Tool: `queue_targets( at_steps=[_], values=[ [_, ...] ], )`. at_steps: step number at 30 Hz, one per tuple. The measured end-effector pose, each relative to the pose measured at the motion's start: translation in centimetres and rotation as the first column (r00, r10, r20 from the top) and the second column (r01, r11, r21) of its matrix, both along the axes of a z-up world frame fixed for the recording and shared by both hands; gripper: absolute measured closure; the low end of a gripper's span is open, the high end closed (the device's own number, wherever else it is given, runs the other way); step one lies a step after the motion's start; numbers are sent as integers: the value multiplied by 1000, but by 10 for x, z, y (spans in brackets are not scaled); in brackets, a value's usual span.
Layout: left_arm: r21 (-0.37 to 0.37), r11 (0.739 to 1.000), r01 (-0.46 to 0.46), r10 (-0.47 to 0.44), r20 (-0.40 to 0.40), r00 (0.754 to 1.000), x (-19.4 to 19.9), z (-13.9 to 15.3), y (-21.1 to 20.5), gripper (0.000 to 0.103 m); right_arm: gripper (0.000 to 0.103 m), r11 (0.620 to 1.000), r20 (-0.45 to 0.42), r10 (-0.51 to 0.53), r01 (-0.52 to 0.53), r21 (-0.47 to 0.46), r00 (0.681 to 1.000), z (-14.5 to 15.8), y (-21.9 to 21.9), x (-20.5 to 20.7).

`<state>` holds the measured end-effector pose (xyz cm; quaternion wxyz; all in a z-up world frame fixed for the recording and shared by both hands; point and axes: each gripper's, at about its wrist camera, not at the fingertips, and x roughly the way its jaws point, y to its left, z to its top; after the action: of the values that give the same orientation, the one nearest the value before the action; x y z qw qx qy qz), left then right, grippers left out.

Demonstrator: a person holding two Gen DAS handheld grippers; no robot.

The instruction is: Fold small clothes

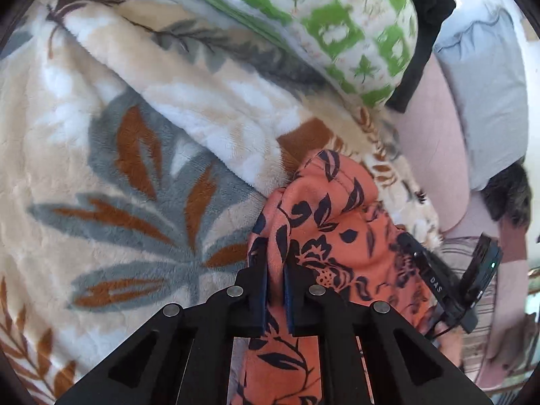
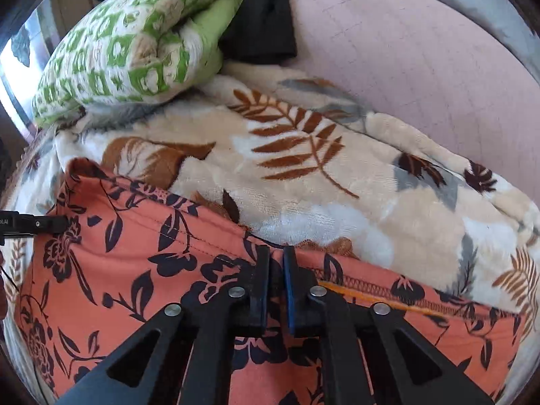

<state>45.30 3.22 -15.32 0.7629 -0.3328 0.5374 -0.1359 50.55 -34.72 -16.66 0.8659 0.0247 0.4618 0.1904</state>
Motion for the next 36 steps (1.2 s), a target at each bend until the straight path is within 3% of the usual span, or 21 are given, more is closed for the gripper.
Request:
queue_targets(
  at_steps=[2,4,7,11,15,17,18,19,20,21,22,23,25,26,27,29,31,32,33,34,36],
  values=[
    [-1,1000,-6,6,22,1000,-9,10,9,92,85,990,1,-56,55,128,998,12,-27,-19],
    [-6,1000,0,1,40,999,-18,23,20,73,74,963,-23,-140,141,228,990,20,-67,-46],
    [-26,1000,2,0,74,997,-29,34,23,48,64,905,-54,-325,328,271,944,19,-142,-91],
    [-72,994,77,-73,51,996,-53,31,11,46,54,788,-142,-537,555,266,831,-4,-236,-160],
    [-17,990,139,-139,29,990,-77,17,-11,46,54,783,-231,-503,552,286,833,-36,-252,-198],
    [44,992,122,-123,27,992,-83,15,-19,50,56,795,-270,-474,539,279,838,-53,-245,-202],
    [69,991,112,-114,26,993,-84,18,-21,66,80,808,-267,-445,512,292,855,-57,-239,-202],
    [86,990,111,-113,19,993,-85,24,-21,96,96,813,-255,-427,492,312,868,-55,-234,-204],
    [59,992,115,-116,9,993,-85,27,-19,103,96,809,-219,-443,493,320,869,-48,-233,-207],
    [36,994,106,-106,6,994,-89,32,-16,102,97,786,-176,-457,489,378,872,-37,-236,-213],
    [59,996,73,-74,1,997,-91,36,-11,102,97,755,-154,-477,494,432,865,-31,-241,-221],
    [137,989,56,-57,3,998,-91,39,-10,102,97,723,-150,-505,512,464,850,-30,-247,-227],
    [279,960,28,-19,-32,999,-94,42,-2,102,97,725,-219,-513,556,407,830,-48,-252,-224],
    [286,958,15,6,-73,997,-95,38,7,102,97,742,-260,-511,573,349,820,-59,-251,-222],
    [235,972,-8,31,-93,995,-100,37,17,102,97,751,-268,-498,565,342,824,-61,-250,-223],
    [62,997,-56,60,-73,995,-123,43,37,100,92,741,-220,-500,546,392,837,-49,-247,-236],
    [21,998,-58,59,-33,998,-147,54,41,91,86,703,-218,-508,547,455,833,-41,-249,-248],
    [5,998,-57,58,-18,998,-157,56,40,77,82,685,-233,-509,554,473,829,-39,-249,-254],
    [-15,998,-68,68,-5,998,-167,56,39,56,72,676,-240,-508,556,483,827,-39,-249,-258],
    [-38,996,-77,77,-2,997,-176,54,39,45,66,667,-247,-506,557,495,826,-39,-248,-262],
    [-109,991,-71,71,-6,997,-192,44,39,44,60,644,-285,-486,559,523,826,-45,-243,-269]
  ],
)
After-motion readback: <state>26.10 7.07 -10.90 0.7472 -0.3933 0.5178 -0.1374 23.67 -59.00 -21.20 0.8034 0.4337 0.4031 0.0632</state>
